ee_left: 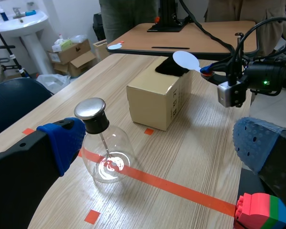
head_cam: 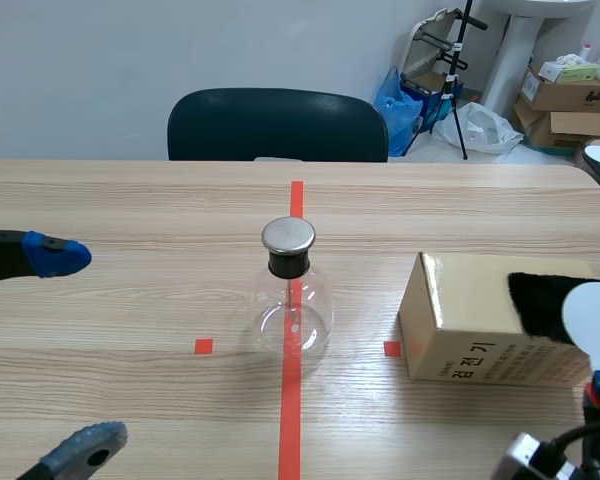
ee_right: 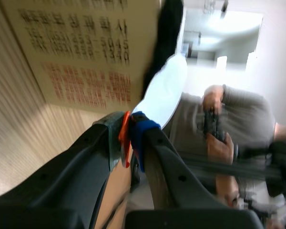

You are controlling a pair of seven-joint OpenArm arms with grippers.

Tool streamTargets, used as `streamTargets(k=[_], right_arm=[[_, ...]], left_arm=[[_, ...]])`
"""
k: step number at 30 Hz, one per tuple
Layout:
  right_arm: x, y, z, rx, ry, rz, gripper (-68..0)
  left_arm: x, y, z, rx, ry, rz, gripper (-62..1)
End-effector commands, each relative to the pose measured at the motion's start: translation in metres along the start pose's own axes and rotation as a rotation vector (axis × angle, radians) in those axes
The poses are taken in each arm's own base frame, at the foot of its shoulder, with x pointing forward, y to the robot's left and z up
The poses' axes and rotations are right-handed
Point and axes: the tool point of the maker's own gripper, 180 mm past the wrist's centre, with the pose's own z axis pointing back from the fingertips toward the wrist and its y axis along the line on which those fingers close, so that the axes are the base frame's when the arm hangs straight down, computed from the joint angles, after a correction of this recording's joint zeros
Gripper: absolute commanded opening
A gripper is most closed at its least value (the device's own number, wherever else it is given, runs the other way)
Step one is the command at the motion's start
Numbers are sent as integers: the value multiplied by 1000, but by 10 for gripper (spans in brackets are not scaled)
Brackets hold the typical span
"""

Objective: Do the electroscope experiment

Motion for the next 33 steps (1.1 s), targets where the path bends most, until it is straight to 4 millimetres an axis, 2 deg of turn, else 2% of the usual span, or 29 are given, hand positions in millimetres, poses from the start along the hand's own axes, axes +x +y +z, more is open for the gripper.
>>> streamTargets(k=[1, 2, 5, 6, 9, 10, 13, 14, 16, 18, 19, 20, 22, 24, 26, 27, 29, 31, 32, 33], right_arm=[[17, -4, -2, -8, -102, 5, -665], [13, -6, -3, -18, -73, -4, -665], [-23, -4, 3, -12, 142, -23, -666], [-23, 2, 4, 17, 138, -27, -666], [15, 5, 0, 38, -62, -25, -666], [16, 4, 0, 30, -60, -32, -666], [-21, 2, 4, 16, 148, -29, -666], [-24, 5, 5, 36, 163, -31, -666], [-9, 7, 2, 47, 74, -19, -666], [9, -2, -3, 13, -19, -13, -666], [7, -10, -4, -19, -5, -9, -666], [-2, -17, -4, -49, 52, -7, -666], [-19, -19, 0, -56, 144, -6, -666], [-14, -16, -1, -36, 109, 4, -666], [8, -16, -3, -33, -3, 5, -666], [13, -18, -4, -45, -20, 6, -666], [-3, -23, -3, -66, 77, 4, -666], [-22, -18, 1, -41, 180, -2, -666], [-20, -12, 1, -8, 167, -2, -666], [-9, -8, 0, 15, 109, 3, -666]], left_arm=[[4, 0, -1, 7, -23, 10, 14], [4, 0, -1, 6, -23, 10, 14], [4, 0, -1, 6, -23, 10, 14], [4, 0, -1, 6, -23, 10, 14], [4, 0, -1, 6, -23, 10, 14], [4, 0, -1, 6, -23, 10, 14], [4, 0, -1, 6, -23, 10, 14], [4, 0, -1, 6, -23, 10, 14], [4, 0, -1, 6, -23, 10, 14], [4, 0, -1, 7, -24, 11, 14], [4, 0, -1, 7, -24, 11, 14], [4, 0, -1, 7, -24, 11, 14], [4, 0, -1, 7, -25, 11, 14], [5, 1, -1, 9, -27, 13, 14], [5, 1, -1, 9, -28, 13, 14], [5, 1, -1, 10, -30, 15, 14], [6, 1, -1, 12, -33, 17, 14], [6, 2, -1, 14, -34, 18, 14], [6, 2, -1, 14, -34, 18, 14], [6, 2, -1, 13, -34, 18, 14]])
